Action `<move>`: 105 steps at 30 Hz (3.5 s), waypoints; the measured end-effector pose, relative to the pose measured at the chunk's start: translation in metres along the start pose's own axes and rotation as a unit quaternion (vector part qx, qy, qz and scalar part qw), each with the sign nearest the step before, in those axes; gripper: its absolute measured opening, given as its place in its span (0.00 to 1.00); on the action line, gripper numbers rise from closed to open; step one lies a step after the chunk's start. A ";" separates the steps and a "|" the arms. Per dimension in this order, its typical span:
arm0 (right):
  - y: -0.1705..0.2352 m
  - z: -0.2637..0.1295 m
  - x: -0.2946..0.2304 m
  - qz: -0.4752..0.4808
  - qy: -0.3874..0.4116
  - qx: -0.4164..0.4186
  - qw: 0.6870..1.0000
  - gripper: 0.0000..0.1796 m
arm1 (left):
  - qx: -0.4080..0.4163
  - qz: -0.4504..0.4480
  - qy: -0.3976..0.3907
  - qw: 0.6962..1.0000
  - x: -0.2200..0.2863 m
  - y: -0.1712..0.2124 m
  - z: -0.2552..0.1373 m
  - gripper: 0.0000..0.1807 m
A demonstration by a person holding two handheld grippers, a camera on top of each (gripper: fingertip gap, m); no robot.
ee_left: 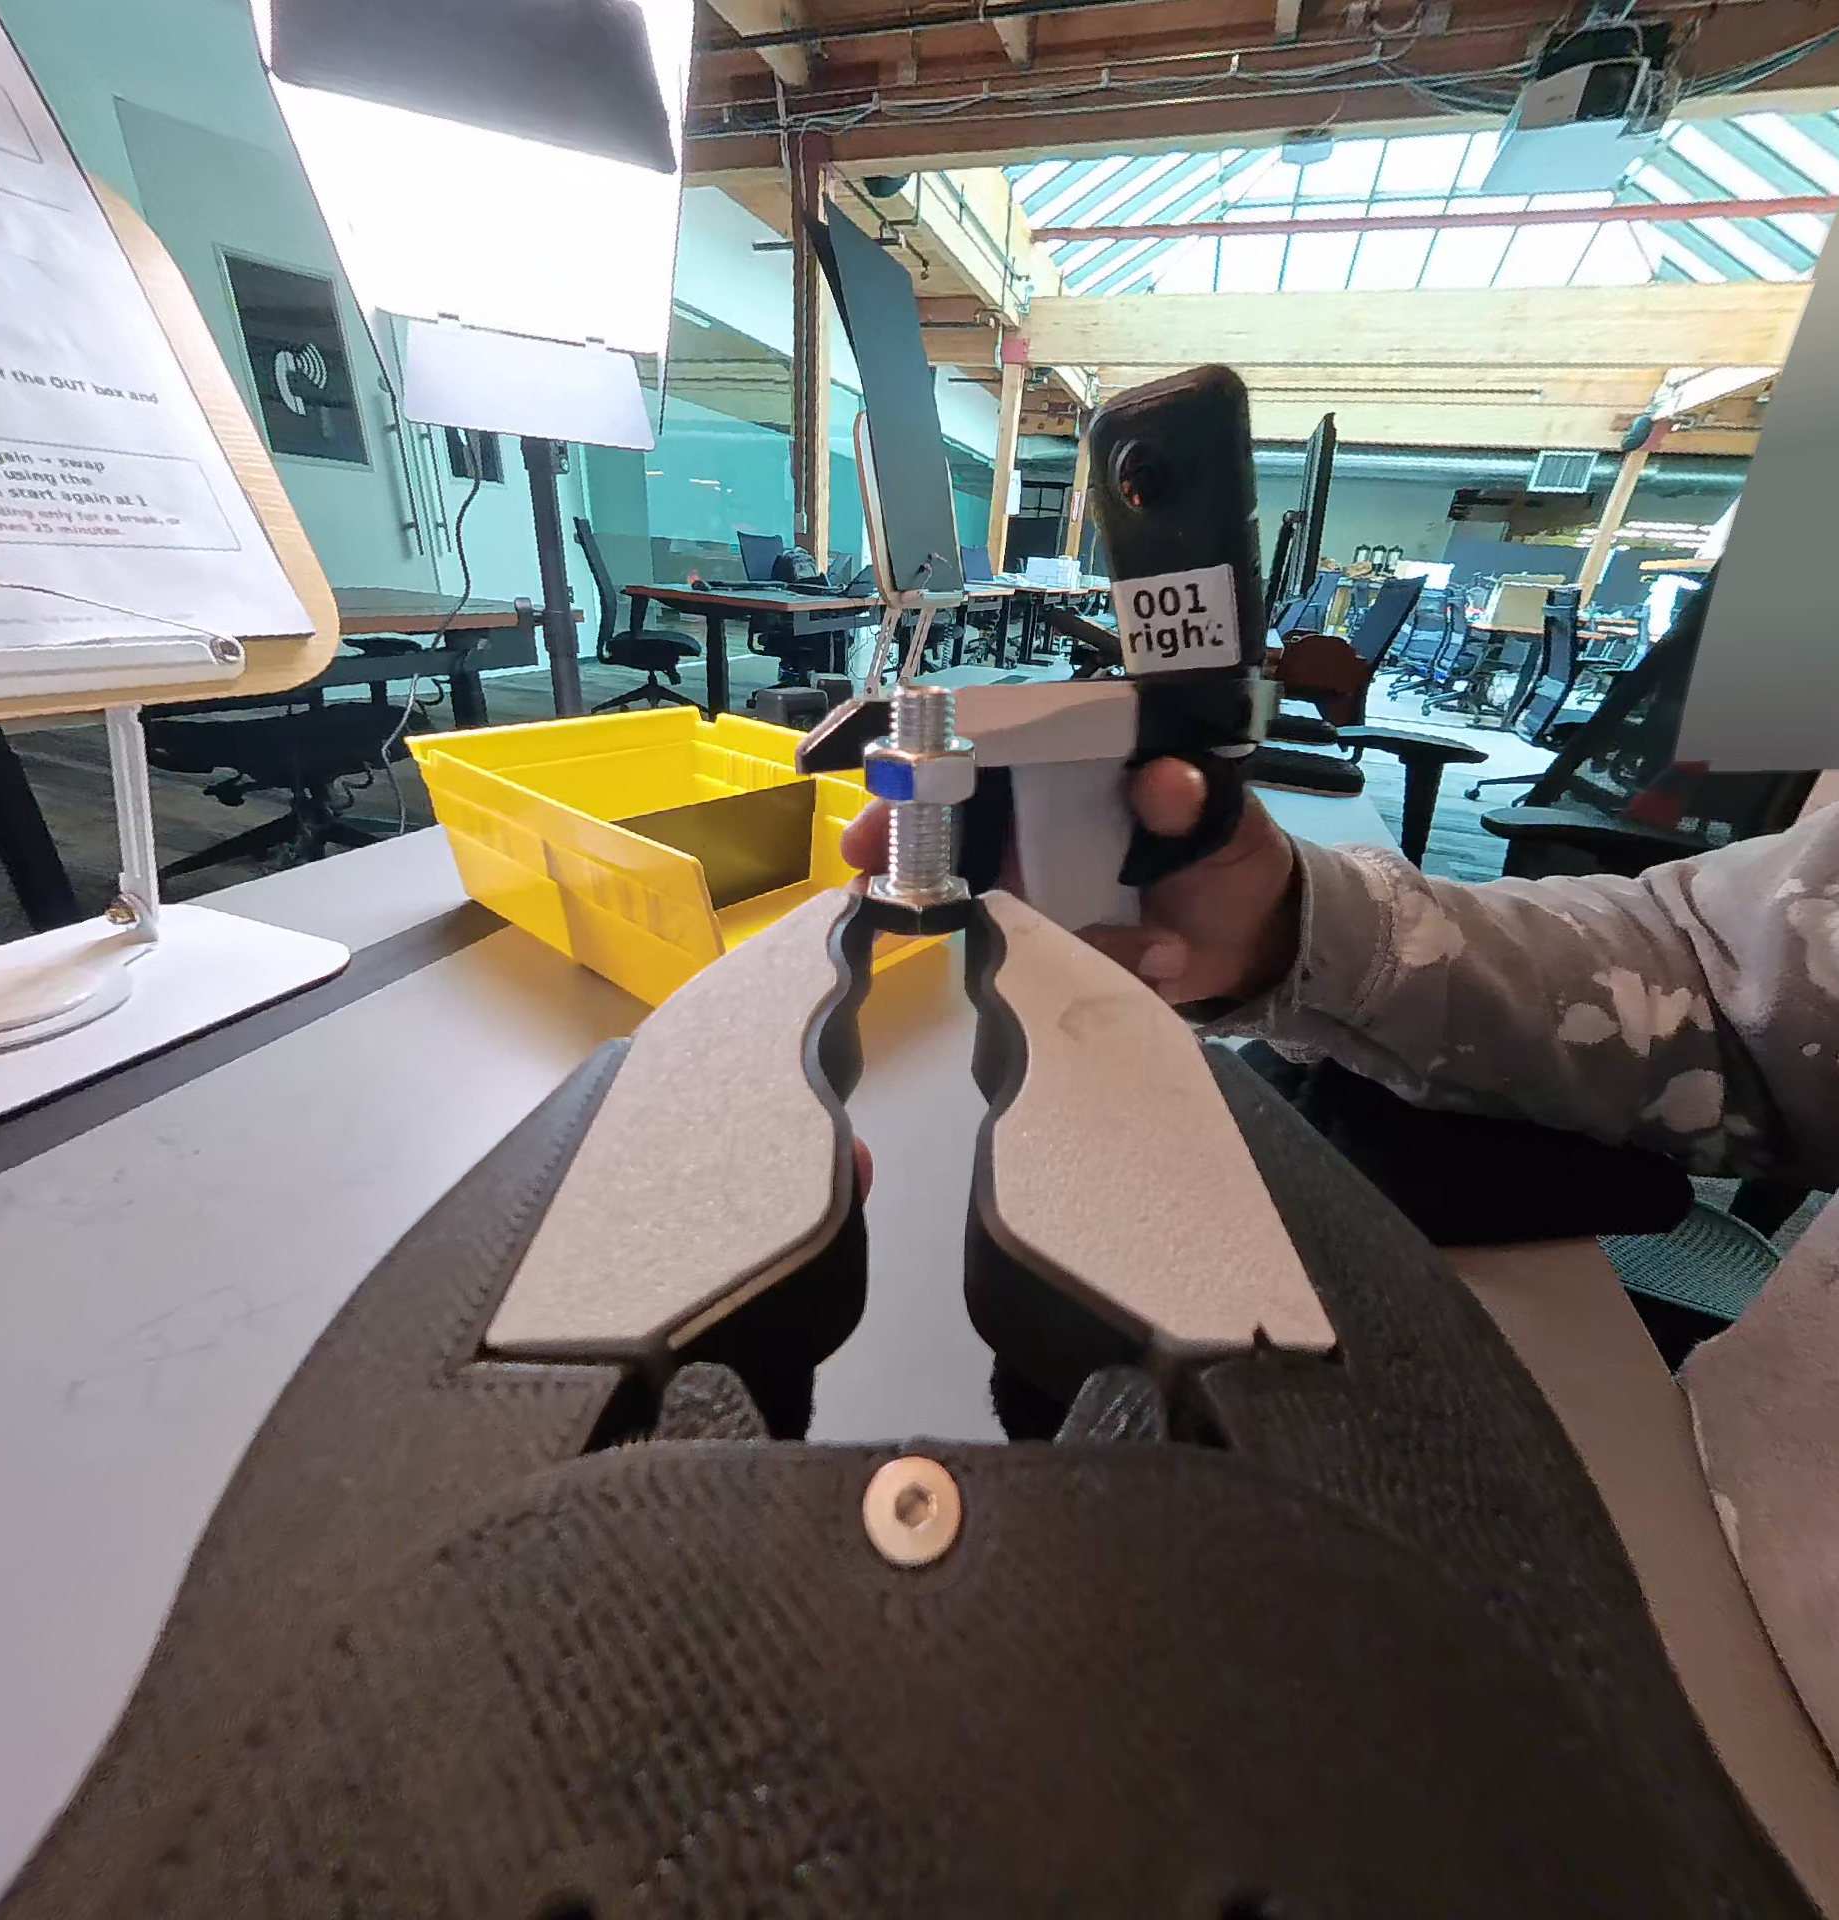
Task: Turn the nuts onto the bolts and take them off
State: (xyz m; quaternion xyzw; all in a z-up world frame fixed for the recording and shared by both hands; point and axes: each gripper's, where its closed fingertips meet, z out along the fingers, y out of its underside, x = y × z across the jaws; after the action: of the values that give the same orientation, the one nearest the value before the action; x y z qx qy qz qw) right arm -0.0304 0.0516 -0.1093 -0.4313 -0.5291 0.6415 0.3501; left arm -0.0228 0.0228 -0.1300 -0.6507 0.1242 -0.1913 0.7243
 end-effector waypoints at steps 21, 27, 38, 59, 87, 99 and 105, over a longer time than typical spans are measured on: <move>-0.002 0.000 0.006 0.000 0.016 0.002 1.000 0.11 | 0.003 0.008 -0.003 1.000 0.000 -0.002 -0.001 0.10; 0.002 0.011 -0.026 -0.018 -0.044 -0.008 0.999 0.23 | -0.006 0.002 0.000 1.000 0.002 0.003 0.002 0.10; -0.001 0.009 -0.025 -0.011 -0.043 -0.003 0.999 0.23 | -0.002 0.000 0.004 1.000 0.002 0.002 0.001 0.10; -0.006 0.000 -0.009 -0.006 -0.018 0.015 1.000 0.18 | 0.004 0.006 0.010 1.000 0.007 -0.003 0.001 0.10; -0.016 0.005 -0.033 0.003 -0.068 0.032 0.997 0.21 | 0.019 0.009 0.009 1.000 0.012 -0.007 0.001 0.10; -0.016 0.004 -0.033 0.004 -0.069 0.035 0.997 0.21 | 0.020 0.009 0.010 1.000 0.013 -0.007 0.000 0.10; -0.016 0.005 -0.031 0.008 -0.064 0.035 0.997 0.17 | 0.023 0.009 0.012 1.000 0.014 -0.008 0.000 0.10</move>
State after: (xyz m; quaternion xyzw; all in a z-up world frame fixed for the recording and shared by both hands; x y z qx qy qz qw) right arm -0.0231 0.0246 -0.0871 -0.3811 -0.5245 0.6885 0.3250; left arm -0.0108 0.0159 -0.1209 -0.6307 0.1347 -0.1954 0.7389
